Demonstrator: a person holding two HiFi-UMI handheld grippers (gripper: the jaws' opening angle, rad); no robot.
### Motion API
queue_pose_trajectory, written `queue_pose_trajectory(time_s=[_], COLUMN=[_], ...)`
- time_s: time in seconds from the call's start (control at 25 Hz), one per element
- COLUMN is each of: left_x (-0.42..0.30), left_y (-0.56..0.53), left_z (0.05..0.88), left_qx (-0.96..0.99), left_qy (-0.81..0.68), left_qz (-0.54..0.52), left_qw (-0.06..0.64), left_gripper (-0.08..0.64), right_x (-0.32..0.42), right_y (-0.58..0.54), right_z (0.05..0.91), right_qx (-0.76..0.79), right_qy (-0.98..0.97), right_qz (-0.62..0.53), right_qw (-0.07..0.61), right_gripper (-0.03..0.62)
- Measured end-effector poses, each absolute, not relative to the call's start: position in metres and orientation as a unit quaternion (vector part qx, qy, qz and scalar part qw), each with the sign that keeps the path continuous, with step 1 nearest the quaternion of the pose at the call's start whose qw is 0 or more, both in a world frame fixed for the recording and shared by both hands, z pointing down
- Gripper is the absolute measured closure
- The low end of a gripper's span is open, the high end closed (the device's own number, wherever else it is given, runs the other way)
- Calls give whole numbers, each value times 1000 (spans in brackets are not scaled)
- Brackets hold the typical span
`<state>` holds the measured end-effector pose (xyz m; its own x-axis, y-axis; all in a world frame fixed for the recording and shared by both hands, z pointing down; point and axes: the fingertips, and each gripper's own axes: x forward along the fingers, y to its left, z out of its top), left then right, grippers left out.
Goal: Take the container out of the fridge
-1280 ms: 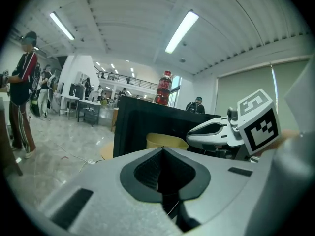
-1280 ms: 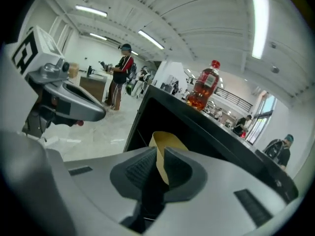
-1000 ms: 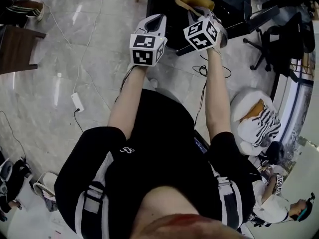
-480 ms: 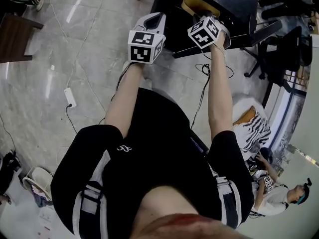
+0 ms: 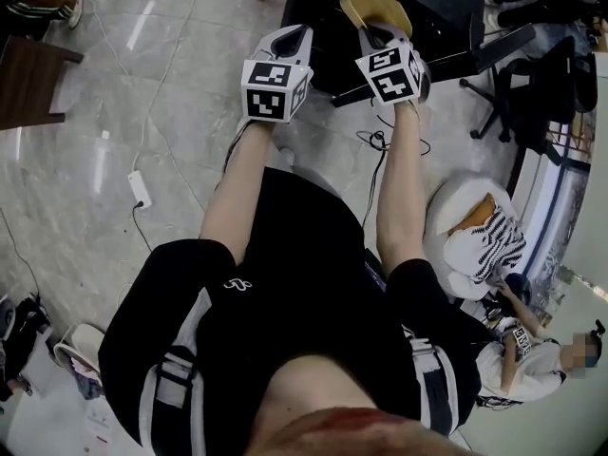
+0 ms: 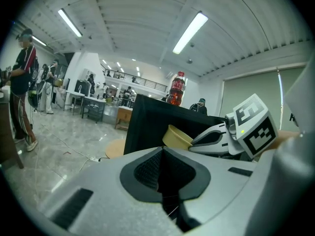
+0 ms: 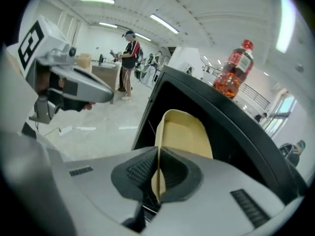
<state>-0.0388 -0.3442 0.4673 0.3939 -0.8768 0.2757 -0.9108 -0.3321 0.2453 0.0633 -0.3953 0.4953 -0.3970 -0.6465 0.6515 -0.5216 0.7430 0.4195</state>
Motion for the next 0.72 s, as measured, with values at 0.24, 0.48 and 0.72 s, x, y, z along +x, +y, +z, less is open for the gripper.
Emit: queue_pose_trajectory(time_s=[0.24, 0.48, 0.72], left_x=[-18, 3, 14], left_y=[-328, -312, -305], left_z=[457, 440, 425], left_qx=[825, 838, 838], left_qy=[-537, -525, -529], left_qz=[50, 52, 44], left_qw=[168, 141, 123], left_gripper=[551, 551, 551], right_x=[74, 98, 128], right_y=[-343, -309, -294], right_z=[468, 449, 425], right_qx=[391, 442, 470], right_qy=[-880, -882, -864], right_qz=[47, 135, 170], right_qw=[263, 97, -59], right_gripper=[578, 578, 578])
